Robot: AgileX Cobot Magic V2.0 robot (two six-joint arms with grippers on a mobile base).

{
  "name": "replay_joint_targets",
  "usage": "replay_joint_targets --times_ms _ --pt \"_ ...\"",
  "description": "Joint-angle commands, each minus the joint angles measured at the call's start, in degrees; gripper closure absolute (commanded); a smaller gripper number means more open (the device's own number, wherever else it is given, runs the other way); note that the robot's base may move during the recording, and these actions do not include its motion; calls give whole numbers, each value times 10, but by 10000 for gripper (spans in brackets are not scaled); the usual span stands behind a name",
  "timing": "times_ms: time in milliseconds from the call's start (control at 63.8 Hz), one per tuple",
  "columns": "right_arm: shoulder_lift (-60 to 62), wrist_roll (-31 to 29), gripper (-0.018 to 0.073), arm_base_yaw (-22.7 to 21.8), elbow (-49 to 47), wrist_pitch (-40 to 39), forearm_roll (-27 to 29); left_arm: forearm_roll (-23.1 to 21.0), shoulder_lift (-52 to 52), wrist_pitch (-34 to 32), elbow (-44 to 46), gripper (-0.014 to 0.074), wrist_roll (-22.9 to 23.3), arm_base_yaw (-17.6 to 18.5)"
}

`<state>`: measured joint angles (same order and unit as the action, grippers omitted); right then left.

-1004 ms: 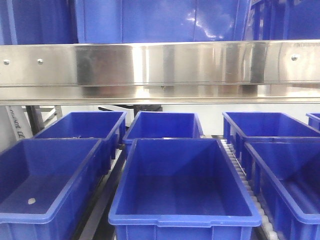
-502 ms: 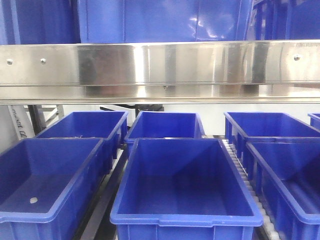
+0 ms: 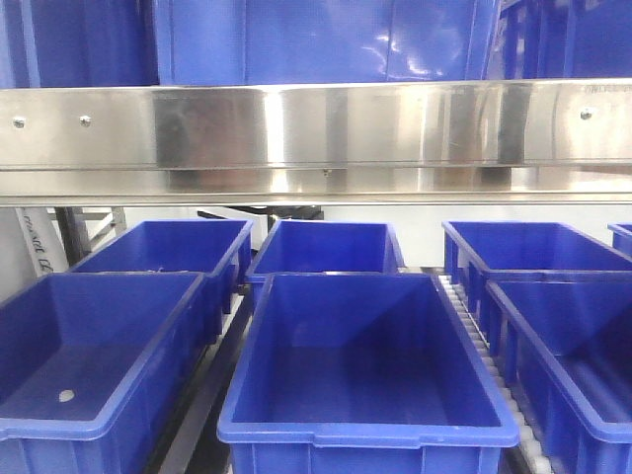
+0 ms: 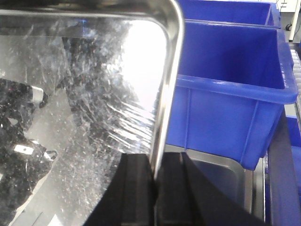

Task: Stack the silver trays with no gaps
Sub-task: 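Carry the tray with both grippers over the stacked silver trays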

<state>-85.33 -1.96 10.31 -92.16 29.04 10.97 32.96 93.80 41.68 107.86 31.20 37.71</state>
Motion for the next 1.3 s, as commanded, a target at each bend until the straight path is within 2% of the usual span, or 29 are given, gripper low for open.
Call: replay_joint_targets --times_ms 0,345,549,721,1286 --pt "7 -12 638 -3 -4 -16 -19 23 -9 -8 5 616 -5 -4" --pt "3 -12 638 -3 -4 12 -19 18 3 8 5 616 -5 -4" --pt "-35 -12 638 -3 -4 54 -19 12 55 49 4 616 -10 -4" --pt "-76 -12 638 -3 -4 56 -19 11 95 61 4 616 -10 -4" --pt "-169 -12 638 -4 -4 56 -23 36 179 47 4 616 -10 -4"
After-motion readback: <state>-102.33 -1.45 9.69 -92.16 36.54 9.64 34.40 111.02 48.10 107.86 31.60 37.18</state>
